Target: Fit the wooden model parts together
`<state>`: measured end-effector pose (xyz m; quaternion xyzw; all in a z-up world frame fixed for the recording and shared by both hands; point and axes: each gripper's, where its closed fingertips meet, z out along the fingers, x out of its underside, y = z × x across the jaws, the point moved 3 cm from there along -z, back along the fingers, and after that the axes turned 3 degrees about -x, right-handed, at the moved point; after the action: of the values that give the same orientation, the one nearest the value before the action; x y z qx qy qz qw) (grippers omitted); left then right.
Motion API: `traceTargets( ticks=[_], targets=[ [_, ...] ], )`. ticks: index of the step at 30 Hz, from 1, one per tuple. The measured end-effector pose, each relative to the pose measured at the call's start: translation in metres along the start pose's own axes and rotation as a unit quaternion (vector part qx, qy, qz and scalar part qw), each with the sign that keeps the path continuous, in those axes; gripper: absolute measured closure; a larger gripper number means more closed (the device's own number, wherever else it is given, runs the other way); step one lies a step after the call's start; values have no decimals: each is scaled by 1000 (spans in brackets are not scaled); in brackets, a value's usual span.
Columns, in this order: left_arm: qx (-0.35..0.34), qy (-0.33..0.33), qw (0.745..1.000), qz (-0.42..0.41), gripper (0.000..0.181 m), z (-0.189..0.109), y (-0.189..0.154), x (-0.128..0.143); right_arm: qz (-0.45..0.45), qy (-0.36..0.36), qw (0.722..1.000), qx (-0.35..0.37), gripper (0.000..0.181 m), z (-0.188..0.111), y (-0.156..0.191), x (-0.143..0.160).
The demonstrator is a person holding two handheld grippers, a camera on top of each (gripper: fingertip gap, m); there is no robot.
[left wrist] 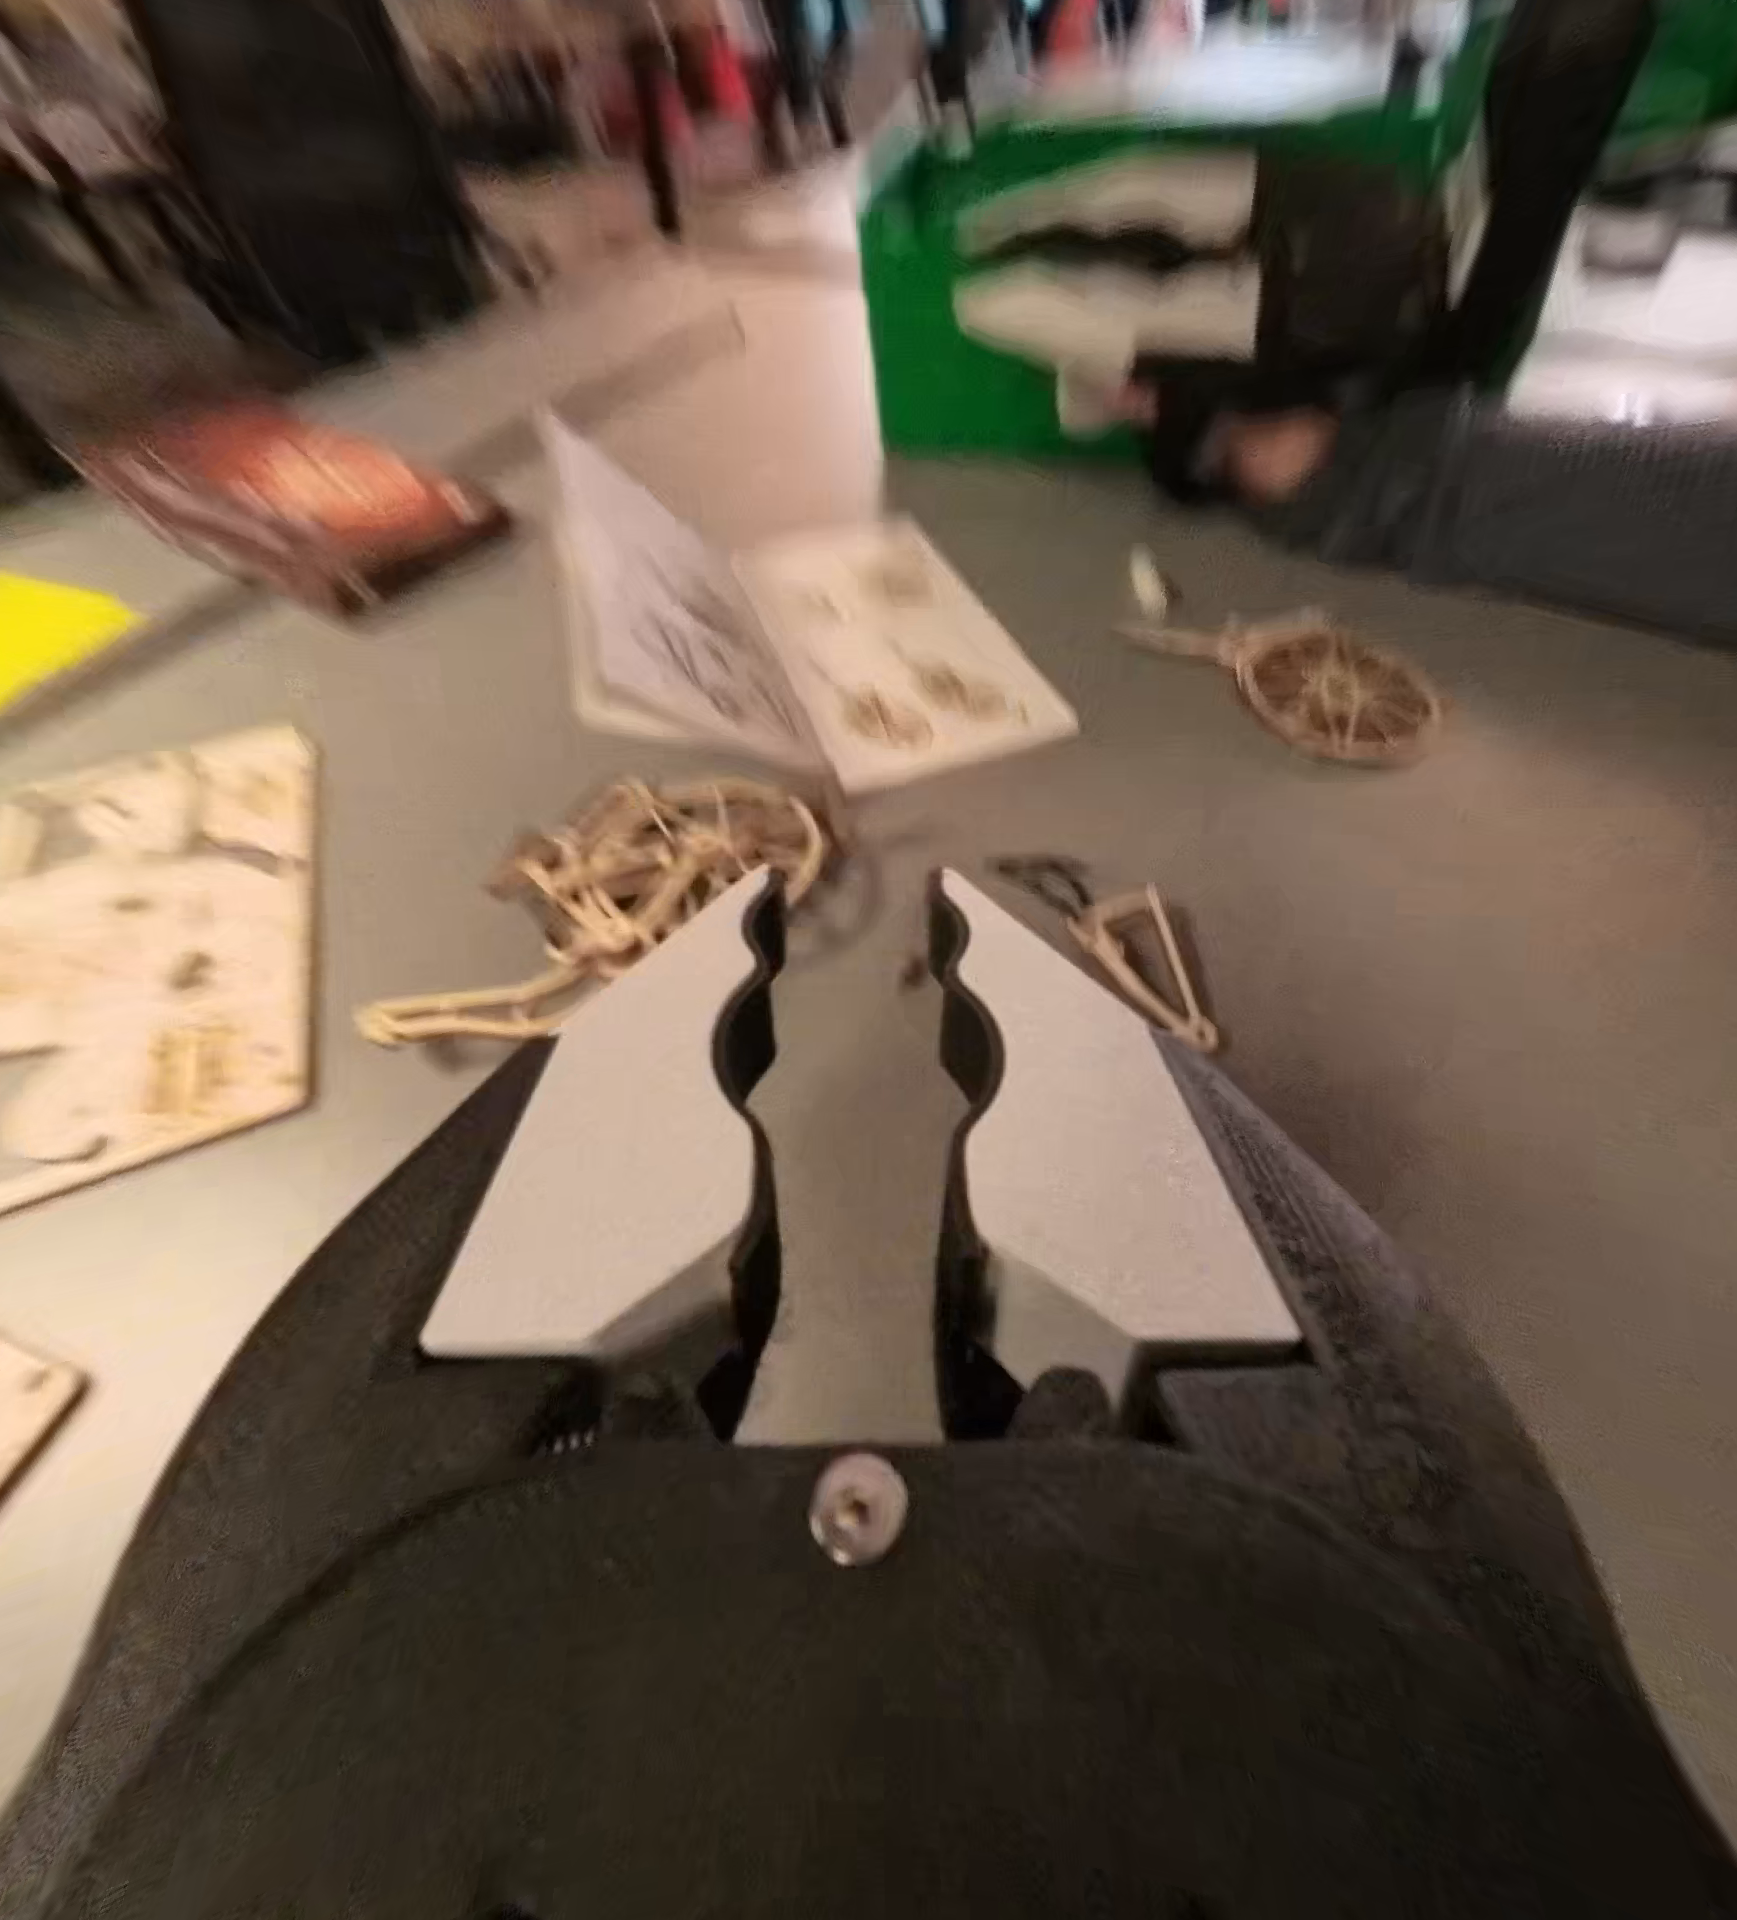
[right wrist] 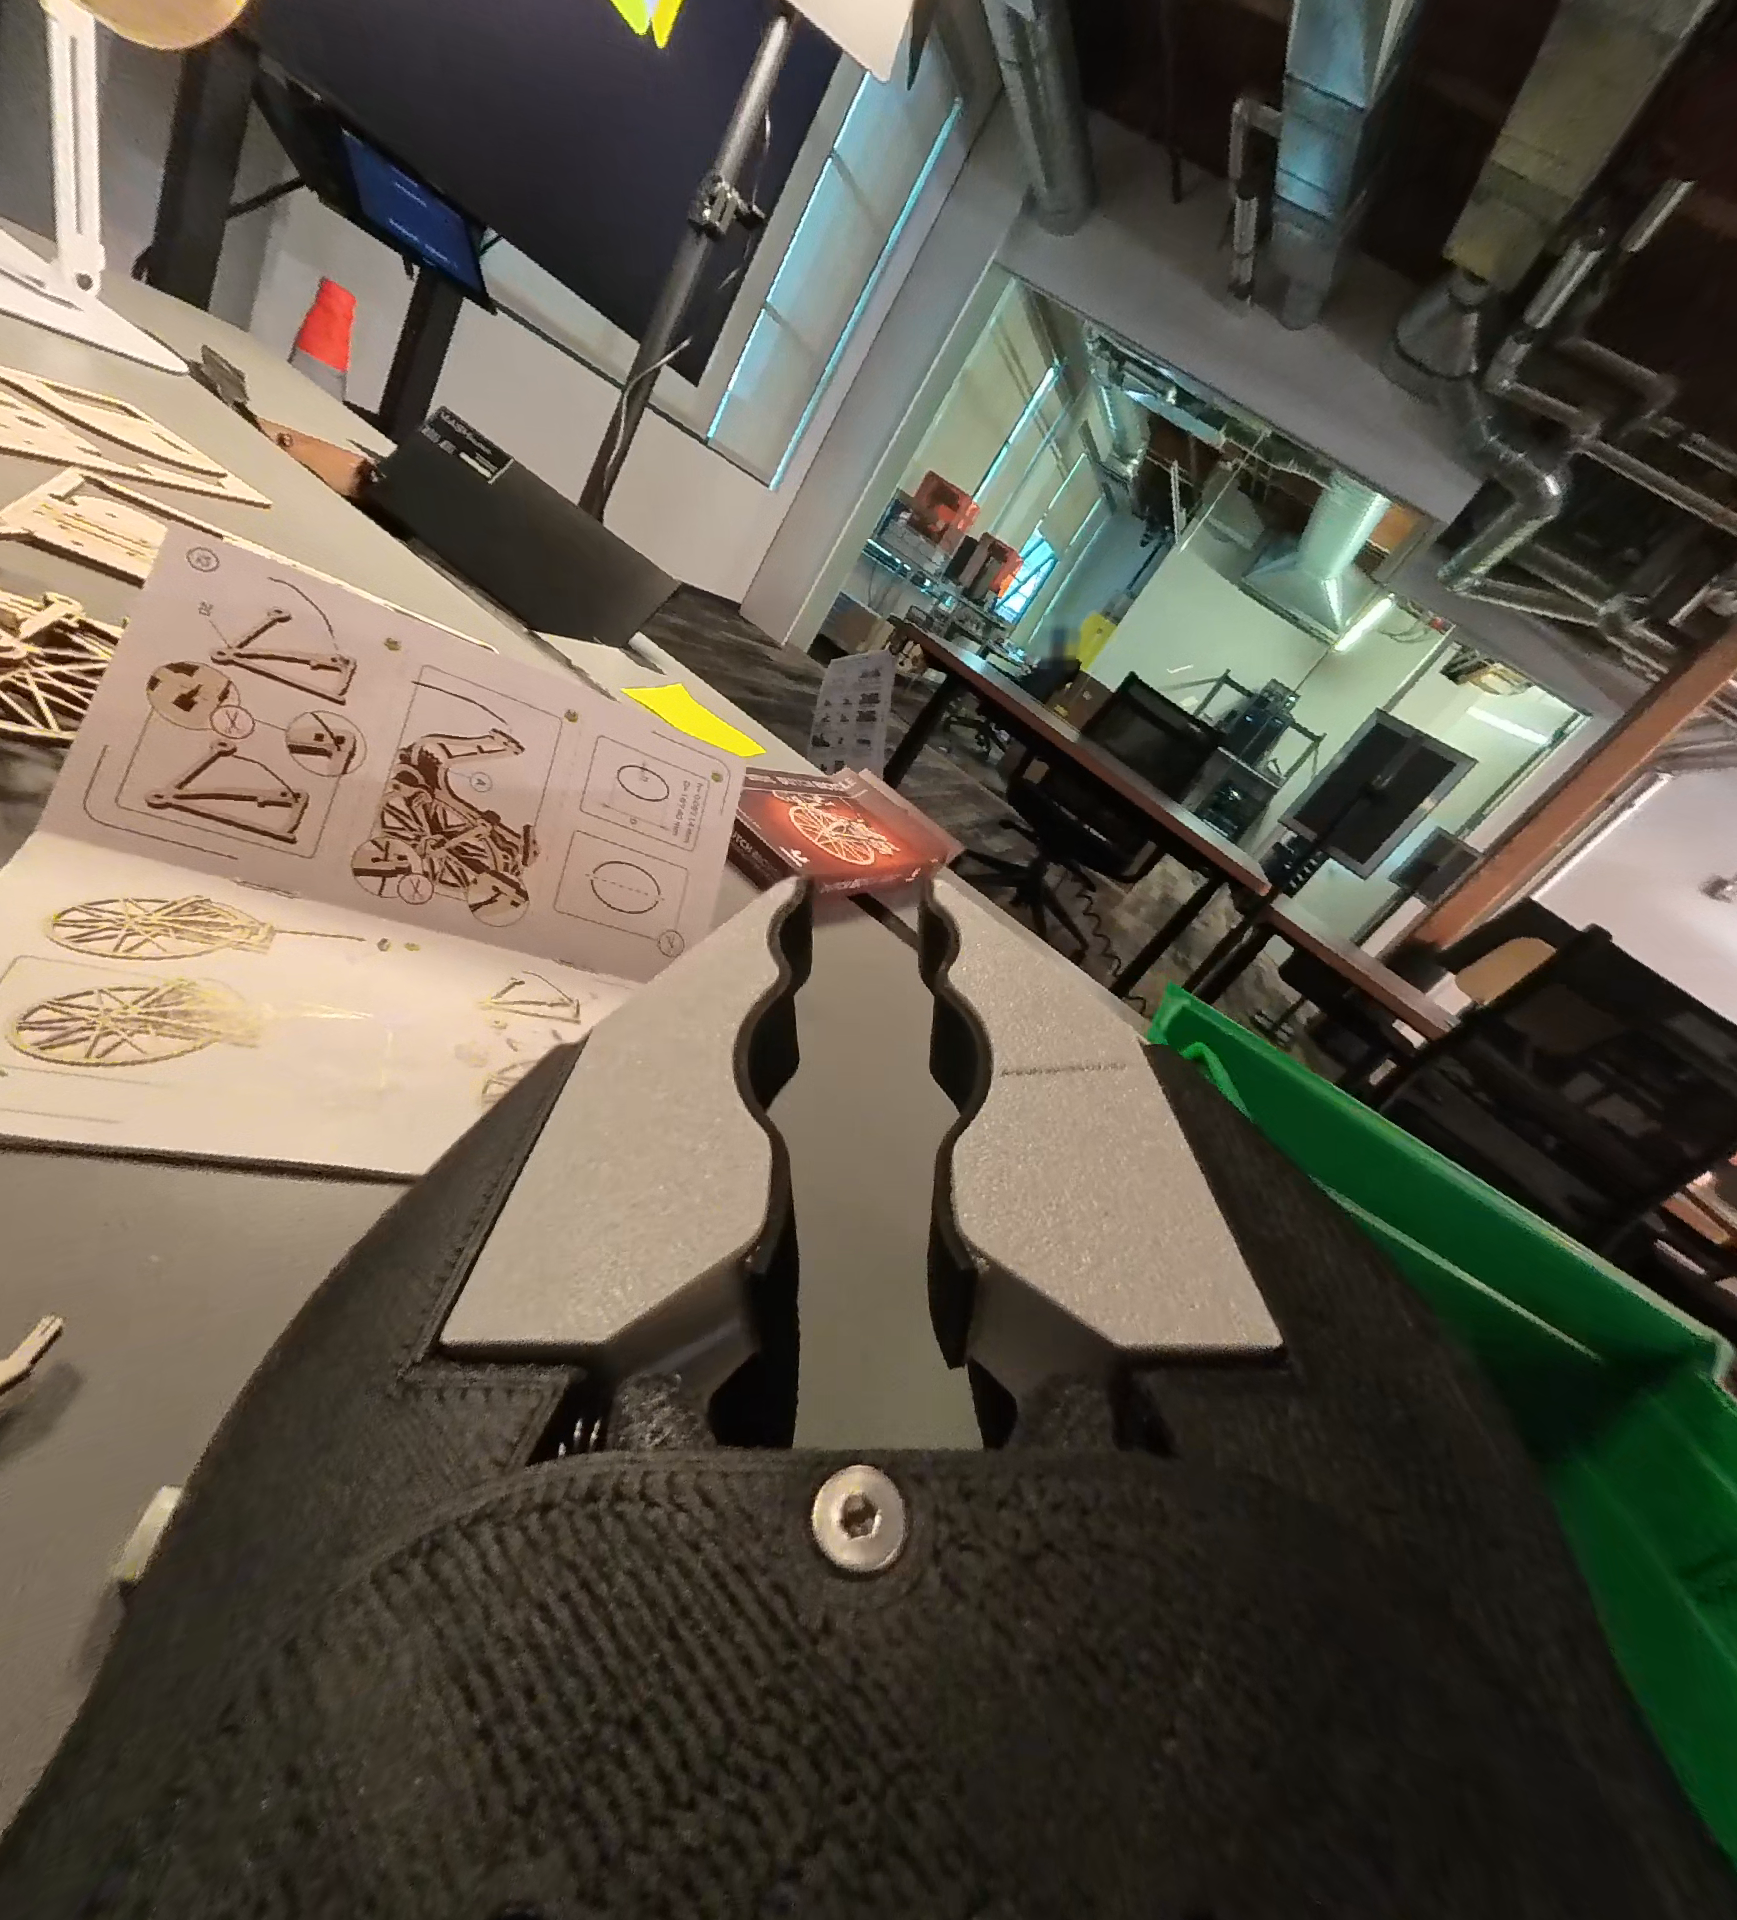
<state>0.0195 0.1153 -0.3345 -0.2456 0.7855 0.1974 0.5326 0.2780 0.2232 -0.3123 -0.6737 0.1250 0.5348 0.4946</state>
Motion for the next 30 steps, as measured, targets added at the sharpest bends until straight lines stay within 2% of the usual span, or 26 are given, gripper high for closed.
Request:
traceTargets(
  ticks=[2, 7, 14, 16, 18, 20, 22, 25, 27, 30],
  targets=[
    [39, 94, 995, 3, 153, 18, -3, 20, -8, 5, 1000, -3, 164, 1, 2, 1],
    [82, 181, 980, 24, 159, 42, -5, 45, -1, 3, 1000, -2, 165, 0, 0, 1],
    [125, 176, 976, 23, 179, 50, -10, 44, 7, -2, 1000, -6, 166, 0, 0, 1],
    [132, 177, 975, 18, 179, 48, -10, 44, 9, -3, 1000, -7, 166, 1, 0, 0],
    [111, 170, 979, 23, 179, 47, -6, 44, 9, -4, 1000, -8, 166, 1, -1, 0],
    [89, 123, 988, 33, 180, 46, -9, 30, 6, -6, 1000, -4, 166, 1, -1, -2],
    [58, 41, 997, 44, 180, 44, -17, 0, 18, -21, 1000, -9, 166, -3, -1, -13],
    [55, -32, 995, 76, 180, 41, -47, -32, 79, -24, 995, -51, 165, -16, 5, -38],
    [119, -12, 990, 80, 180, 48, -80, -33, 138, -16, 986, -90, 163, -30, 13, -52],
    [185, 44, 978, 86, 179, 62, -115, -27, 217, 47, 952, -209, 153, -63, 48, -57]
  ],
)
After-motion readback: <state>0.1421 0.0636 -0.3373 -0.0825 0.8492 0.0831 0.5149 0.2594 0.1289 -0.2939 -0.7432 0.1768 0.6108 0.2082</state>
